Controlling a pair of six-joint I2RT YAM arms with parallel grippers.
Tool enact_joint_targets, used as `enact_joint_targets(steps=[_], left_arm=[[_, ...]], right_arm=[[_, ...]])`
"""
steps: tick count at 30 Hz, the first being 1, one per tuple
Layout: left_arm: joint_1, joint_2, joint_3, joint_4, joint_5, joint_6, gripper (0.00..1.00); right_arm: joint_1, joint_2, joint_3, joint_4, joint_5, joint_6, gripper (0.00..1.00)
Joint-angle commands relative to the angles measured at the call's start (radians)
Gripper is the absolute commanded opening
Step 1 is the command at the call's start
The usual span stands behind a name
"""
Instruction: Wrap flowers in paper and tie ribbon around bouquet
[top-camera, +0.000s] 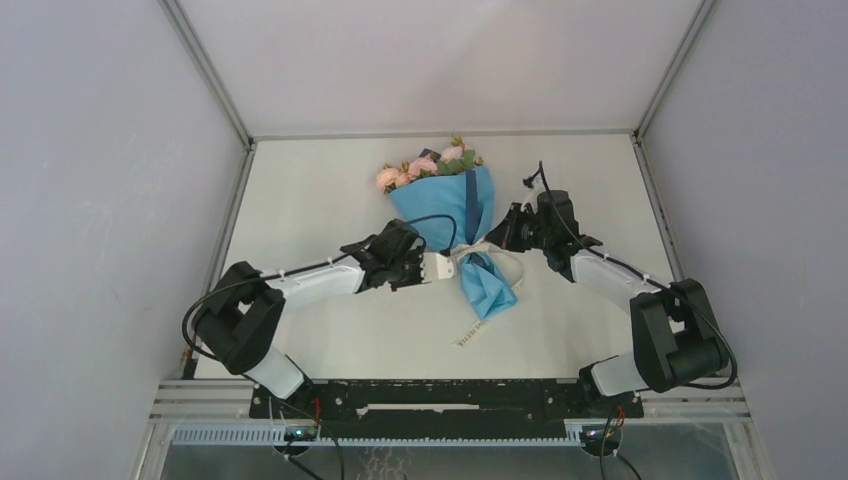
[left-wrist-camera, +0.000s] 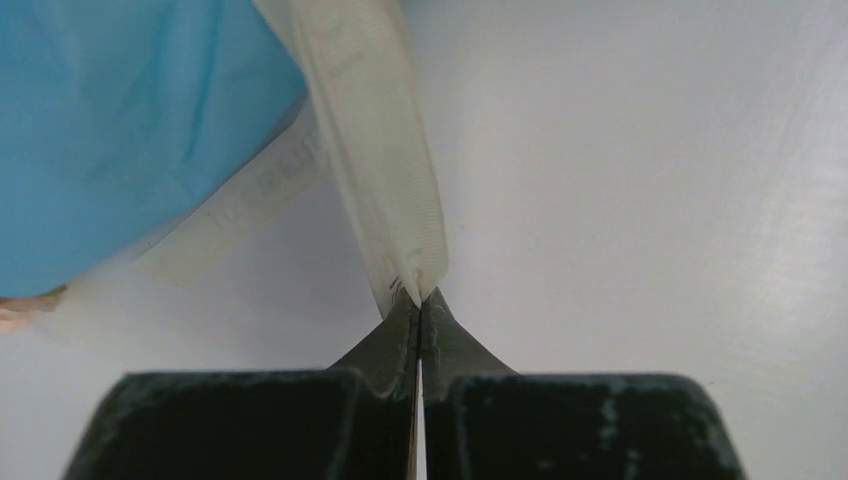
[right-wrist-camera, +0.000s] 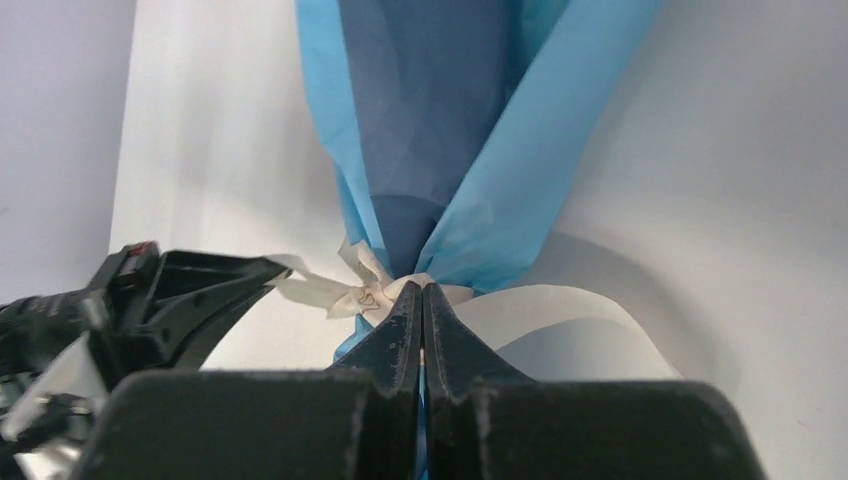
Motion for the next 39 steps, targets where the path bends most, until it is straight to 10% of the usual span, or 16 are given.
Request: enact_joint_targets(steps=[1, 6, 9, 15, 25, 35, 39], left_arm=[[0.002, -0.038, -0.062, 0.026, -0.068, 0.328, 0.0], [-0.003, -0.06, -0.045, 0.012, 0.062, 0.312, 0.03], [0.001, -0.074, 0.006, -0.029, 0.141, 0.256, 0.46], [0.066, -0.129, 0.133, -0.172, 0.45, 0.195, 0.61], [0.084, 0.027, 0.2, 0.296, 0.538, -0.122, 0.45], [0.079, 0.091, 0.182, 0.341, 0.698, -0.164, 0.42], [0.079, 0.105, 0.194, 0.34, 0.719, -0.171, 0.18]], right_arm=[[0.044, 0.013, 0.001, 0.141, -0.095, -0.042, 0.05], [0.114, 0.018, 0.007, 0.22, -0.141, -0.174, 0.07], [0.111, 0.051, 0.008, 0.263, -0.209, -0.204, 0.06], [0.094, 0.103, 0.009, 0.316, -0.42, -0.26, 0.02], [0.058, 0.104, 0.009, 0.324, -0.594, -0.358, 0.03], [0.051, 0.12, 0.009, 0.306, -0.603, -0.385, 0.03], [0.051, 0.121, 0.008, 0.313, -0.606, -0.381, 0.03]])
